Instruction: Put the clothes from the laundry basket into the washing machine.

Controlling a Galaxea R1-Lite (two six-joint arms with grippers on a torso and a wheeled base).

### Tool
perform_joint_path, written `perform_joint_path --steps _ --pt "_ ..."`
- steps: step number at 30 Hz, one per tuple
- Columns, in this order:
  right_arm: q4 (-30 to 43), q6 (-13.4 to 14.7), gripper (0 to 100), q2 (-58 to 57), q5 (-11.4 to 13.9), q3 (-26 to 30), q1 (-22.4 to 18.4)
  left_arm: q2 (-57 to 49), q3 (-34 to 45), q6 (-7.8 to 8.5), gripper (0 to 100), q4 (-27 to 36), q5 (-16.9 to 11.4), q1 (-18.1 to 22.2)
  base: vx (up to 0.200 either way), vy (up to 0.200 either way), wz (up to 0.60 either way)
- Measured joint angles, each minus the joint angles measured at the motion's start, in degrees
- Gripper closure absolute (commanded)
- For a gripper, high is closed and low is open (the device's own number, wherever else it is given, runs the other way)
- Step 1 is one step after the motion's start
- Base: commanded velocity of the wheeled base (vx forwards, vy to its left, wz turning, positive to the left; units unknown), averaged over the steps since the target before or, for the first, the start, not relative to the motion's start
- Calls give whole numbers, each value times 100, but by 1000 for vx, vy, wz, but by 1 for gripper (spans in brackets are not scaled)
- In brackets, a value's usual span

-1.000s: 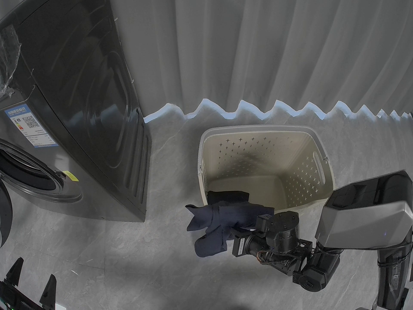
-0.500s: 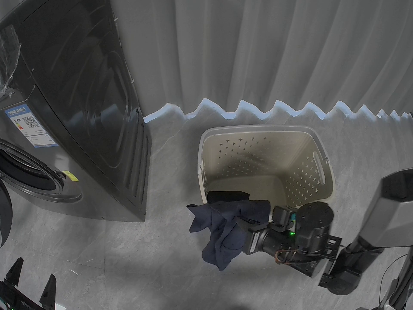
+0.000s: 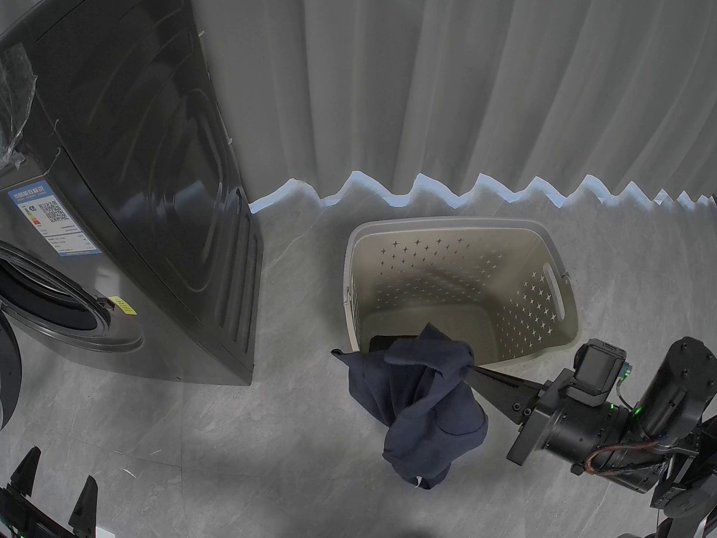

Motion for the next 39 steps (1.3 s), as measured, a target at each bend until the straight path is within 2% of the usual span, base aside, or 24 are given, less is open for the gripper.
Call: perform_joint_path --steps 5,14,15,23,30,39 --pt "-20 -2 100 85 13 176 -59 0 0 1 0 -2 2 0 0 0 0" --pt "-521 5 100 1191 33 165 -163 0 0 4 0 -2 -5 -4 0 0 0" --pt "-660 -2 0 1381 35 137 -172 0 0 6 0 0 -6 -4 0 0 0" --pt "-1076 -123 0 2404 35 -87 -293 0 0 6 0 0 -6 0 0 0 0" --pt "-1076 -405 0 3029 35 -179 -613 0 0 1 0 -2 -9 0 0 0 0" --pt "-1092 -775 0 3746 5 -569 -1062 0 0 1 0 -9 -9 0 0 0 0"
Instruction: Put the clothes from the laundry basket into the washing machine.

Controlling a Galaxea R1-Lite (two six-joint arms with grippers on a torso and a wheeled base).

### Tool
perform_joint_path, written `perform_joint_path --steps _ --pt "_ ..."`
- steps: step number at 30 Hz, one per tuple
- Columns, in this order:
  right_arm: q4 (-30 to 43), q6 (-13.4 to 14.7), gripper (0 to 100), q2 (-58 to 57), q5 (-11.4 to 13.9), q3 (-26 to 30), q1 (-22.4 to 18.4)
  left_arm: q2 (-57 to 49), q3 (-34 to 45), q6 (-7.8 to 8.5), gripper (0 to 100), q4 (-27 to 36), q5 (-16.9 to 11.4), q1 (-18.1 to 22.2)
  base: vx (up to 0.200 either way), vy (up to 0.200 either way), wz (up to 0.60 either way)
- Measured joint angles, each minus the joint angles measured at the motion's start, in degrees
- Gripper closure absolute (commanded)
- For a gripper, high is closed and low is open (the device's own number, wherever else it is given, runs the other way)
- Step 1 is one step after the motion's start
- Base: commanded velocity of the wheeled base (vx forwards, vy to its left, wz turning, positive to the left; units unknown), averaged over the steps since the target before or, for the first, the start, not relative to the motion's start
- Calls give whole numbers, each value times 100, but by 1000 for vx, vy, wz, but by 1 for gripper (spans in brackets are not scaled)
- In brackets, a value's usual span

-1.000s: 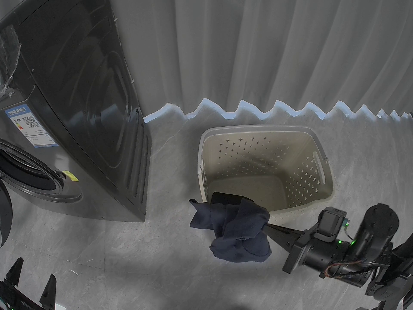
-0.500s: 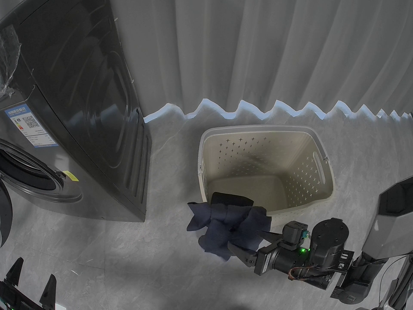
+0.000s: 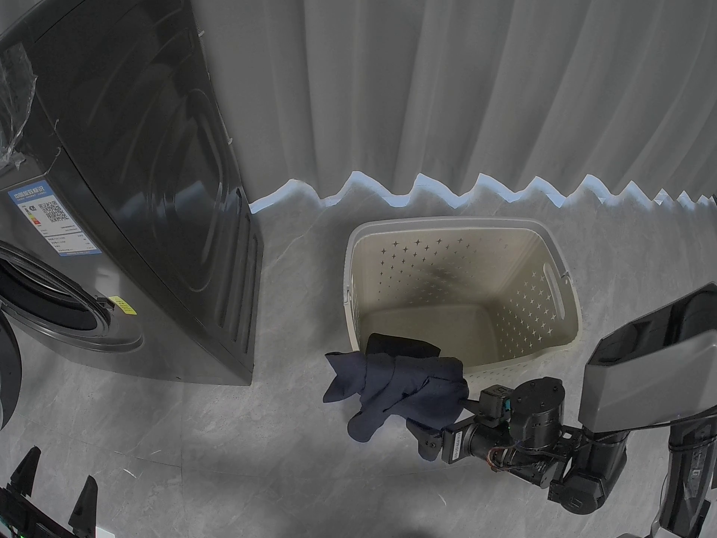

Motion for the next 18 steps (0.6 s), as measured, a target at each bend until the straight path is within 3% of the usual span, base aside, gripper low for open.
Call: perform_joint_path --steps 9,18 --pt "0 -143 0 447 -11 -532 -212 0 0 5 0 0 0 2 0 0 0" --pt "2 -126 0 627 30 -969 -35 0 0 0 0 -2 2 0 0 0 0"
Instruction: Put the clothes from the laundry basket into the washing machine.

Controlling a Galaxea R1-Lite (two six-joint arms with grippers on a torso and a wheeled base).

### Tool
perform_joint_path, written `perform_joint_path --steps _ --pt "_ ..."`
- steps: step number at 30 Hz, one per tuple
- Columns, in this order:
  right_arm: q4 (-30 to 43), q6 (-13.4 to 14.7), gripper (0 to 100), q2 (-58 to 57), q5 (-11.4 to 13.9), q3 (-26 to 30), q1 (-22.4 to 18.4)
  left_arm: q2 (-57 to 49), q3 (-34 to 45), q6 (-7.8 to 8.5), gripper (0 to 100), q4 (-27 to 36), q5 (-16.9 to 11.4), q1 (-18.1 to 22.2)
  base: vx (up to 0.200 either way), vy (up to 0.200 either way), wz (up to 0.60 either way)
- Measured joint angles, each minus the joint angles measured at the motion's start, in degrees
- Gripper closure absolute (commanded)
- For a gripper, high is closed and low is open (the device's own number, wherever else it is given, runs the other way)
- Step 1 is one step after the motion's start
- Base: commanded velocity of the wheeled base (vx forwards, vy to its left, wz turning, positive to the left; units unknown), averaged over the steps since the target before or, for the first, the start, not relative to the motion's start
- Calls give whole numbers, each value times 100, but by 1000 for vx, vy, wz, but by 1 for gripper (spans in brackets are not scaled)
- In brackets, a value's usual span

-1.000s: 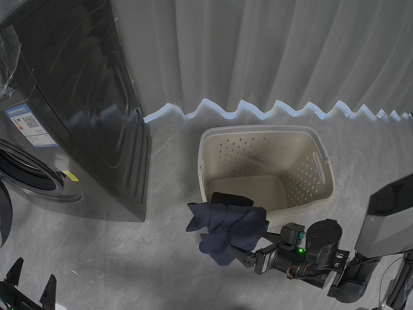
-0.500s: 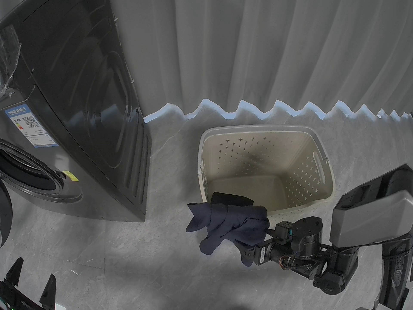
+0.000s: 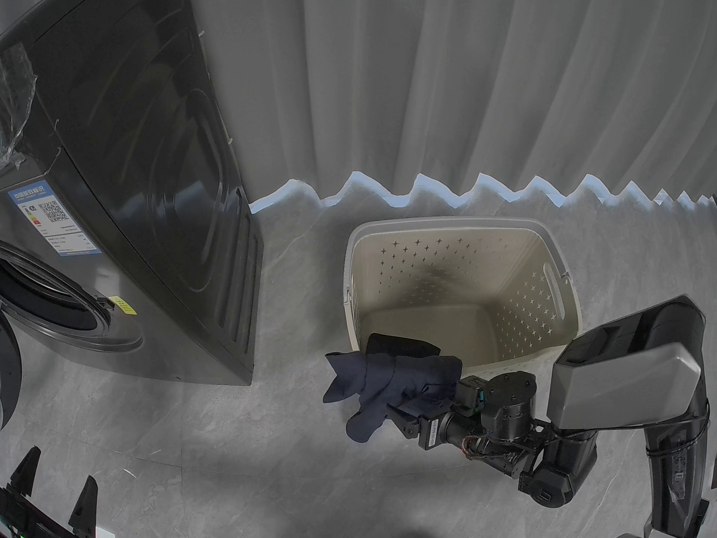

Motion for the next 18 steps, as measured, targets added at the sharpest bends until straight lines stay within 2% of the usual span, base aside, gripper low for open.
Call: perform_joint_path --steps 11,12,18 --pt "0 178 0 195 -33 -334 10 0 0 -1 0 0 0 0 0 0 0" --pt "0 233 100 204 -50 -372 11 0 0 -1 0 0 4 0 0 0 0" --pt "0 364 100 212 -61 -435 32 0 0 -13 0 0 12 0 0 0 0"
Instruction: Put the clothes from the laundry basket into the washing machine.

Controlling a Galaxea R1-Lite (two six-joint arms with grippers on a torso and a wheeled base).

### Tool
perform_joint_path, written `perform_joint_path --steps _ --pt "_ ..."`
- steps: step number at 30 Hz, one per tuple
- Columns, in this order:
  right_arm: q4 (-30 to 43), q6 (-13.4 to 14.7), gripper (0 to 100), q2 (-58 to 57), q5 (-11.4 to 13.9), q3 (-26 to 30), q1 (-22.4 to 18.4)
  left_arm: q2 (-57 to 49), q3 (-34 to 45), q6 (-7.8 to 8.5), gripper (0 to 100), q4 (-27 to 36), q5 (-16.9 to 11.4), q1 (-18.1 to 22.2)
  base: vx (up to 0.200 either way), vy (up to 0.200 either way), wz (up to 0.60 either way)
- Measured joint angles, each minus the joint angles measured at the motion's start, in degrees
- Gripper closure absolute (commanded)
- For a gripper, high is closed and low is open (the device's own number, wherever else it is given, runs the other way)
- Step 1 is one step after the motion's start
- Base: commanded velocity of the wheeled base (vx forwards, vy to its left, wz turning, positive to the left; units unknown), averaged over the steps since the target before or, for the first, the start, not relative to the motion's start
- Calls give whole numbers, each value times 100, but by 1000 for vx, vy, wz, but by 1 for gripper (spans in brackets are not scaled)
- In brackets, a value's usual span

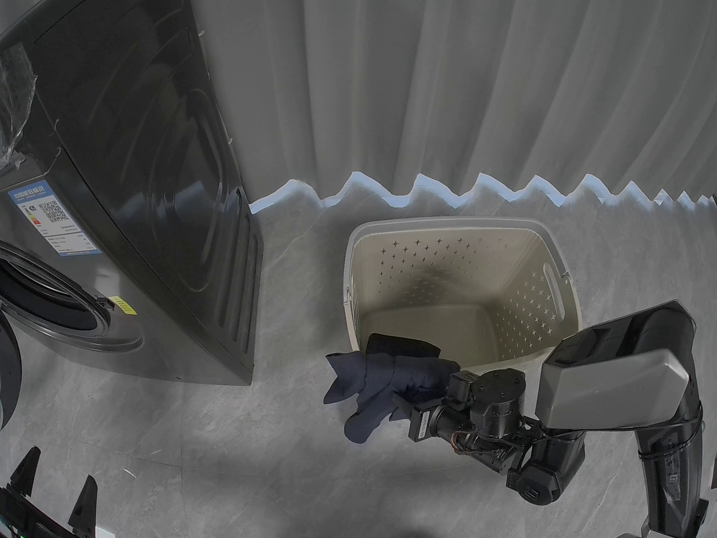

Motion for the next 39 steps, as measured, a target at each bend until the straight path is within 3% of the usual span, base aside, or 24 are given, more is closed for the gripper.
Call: perform_joint_path --steps 12,24,27,33,39 --pt "6 139 100 -262 -5 223 161 0 0 -23 0 0 10 0 0 0 0" --pt "11 174 100 -2115 52 1061 836 0 0 -23 0 0 10 0 0 0 0" --pt "46 62 100 -2716 233 1262 919 0 0 -20 0 0 7 0 0 0 0" --pt "99 -538 100 -3518 818 1479 800 0 0 -9 0 0 5 0 -200 0 0" --pt "90 -720 100 -3755 976 1421 395 1 0 -9 0 7 -4 -4 -200 0 0"
